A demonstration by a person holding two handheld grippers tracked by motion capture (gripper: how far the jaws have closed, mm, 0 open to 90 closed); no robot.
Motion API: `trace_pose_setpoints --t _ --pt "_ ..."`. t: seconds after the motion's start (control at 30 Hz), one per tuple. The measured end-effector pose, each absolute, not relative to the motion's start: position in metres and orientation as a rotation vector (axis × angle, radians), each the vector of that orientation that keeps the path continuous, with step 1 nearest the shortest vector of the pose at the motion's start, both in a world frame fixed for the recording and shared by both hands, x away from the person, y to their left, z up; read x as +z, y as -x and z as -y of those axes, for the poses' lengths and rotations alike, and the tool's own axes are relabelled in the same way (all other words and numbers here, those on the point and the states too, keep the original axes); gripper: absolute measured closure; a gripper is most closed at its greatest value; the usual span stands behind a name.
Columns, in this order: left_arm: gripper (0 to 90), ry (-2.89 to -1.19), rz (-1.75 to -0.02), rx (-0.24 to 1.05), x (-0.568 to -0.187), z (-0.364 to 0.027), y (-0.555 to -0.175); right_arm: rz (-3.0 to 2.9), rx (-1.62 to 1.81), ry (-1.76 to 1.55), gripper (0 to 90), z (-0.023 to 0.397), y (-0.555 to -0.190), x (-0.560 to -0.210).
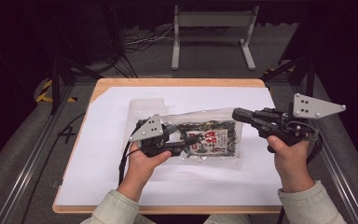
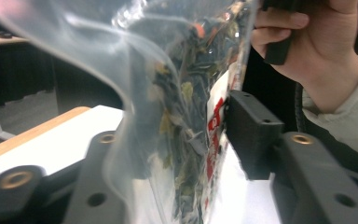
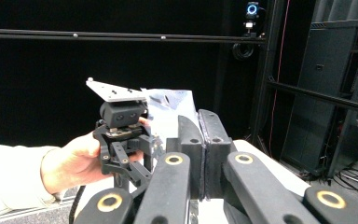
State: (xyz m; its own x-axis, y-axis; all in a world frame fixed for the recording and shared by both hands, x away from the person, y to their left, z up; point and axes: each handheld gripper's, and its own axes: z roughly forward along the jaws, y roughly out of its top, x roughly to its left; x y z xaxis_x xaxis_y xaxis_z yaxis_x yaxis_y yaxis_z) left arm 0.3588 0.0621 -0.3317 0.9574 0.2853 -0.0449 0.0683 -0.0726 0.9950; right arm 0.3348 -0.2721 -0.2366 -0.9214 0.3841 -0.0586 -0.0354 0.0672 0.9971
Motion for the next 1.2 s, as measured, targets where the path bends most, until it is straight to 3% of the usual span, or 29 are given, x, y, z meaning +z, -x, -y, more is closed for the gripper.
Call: trace_pose_setpoints --t 0.47,0.67,1.0,1.2 --pt "71.4 -1.666 -0.210 0.183 -0.326 -0.062 -0.351 -2.000 1.891 -0.417 82.1 0.278 -0.338 -0.236" --pt "72.1 -1.670 -0.208 0.176 -0.325 -0.062 -0.351 -1.995 1.844 -0.429 78.1 0.278 -0.336 -0.237" --pt "72.4 -1.659 -0.232 0.191 -0.314 -0.066 -0.353 -1.949 1.817 -0.494 57.8 0.284 -0.332 -0.236" --pt "72.4 -1.643 -0.241 0.211 -0.305 -0.069 -0.354 -1.954 1.816 -0.545 51.6 0.294 -0.333 -0.242"
